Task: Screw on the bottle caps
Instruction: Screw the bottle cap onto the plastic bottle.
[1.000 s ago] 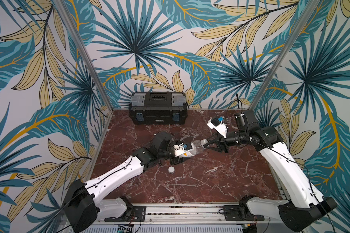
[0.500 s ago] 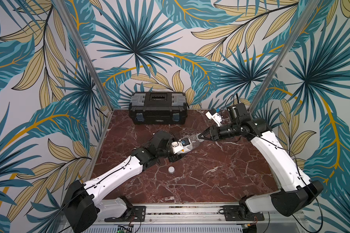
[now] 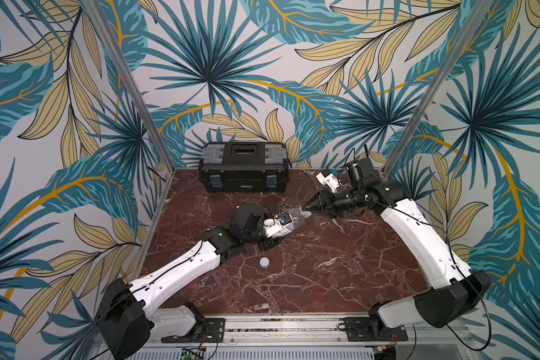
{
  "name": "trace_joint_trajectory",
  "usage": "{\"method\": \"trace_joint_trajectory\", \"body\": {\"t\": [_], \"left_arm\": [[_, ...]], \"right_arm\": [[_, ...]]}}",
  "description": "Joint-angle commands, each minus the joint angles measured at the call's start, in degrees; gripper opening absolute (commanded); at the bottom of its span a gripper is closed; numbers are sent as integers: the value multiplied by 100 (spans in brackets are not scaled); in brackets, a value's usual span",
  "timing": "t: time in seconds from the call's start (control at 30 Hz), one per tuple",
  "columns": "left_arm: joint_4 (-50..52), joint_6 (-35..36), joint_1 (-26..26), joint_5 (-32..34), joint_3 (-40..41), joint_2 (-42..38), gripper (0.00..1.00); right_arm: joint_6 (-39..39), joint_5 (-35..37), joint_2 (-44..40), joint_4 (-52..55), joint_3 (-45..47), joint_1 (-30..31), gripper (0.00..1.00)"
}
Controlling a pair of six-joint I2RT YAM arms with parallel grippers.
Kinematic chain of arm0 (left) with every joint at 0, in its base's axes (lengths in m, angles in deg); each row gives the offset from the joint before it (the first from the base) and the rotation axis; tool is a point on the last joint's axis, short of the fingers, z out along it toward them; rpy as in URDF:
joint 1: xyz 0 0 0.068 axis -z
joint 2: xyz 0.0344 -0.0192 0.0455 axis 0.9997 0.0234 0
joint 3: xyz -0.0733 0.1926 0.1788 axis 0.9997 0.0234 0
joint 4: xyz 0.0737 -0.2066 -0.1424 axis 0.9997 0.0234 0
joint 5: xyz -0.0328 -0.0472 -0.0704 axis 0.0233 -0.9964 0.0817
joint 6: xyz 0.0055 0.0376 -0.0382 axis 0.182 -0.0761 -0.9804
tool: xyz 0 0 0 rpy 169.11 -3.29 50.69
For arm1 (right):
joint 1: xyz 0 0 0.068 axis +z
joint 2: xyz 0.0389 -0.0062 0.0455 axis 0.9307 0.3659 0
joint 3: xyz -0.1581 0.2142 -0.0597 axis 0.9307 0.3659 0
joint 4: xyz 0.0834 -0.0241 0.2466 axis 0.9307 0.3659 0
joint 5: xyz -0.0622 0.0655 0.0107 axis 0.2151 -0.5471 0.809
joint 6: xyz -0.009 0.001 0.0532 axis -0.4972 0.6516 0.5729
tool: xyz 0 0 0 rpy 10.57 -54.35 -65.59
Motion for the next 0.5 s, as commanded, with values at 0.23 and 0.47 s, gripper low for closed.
{"method": "trace_joint_trajectory", "body": {"t": [0.23,0.47], "left_arm": [[-717,293,155,-102,-94,-24,0],[-727,158,155,-120,-203,203,0]], "right_arm": [[-444,788,-244,-295,-242,62,49],[-1067,1306,-590,-419,-129,68,62]]}}
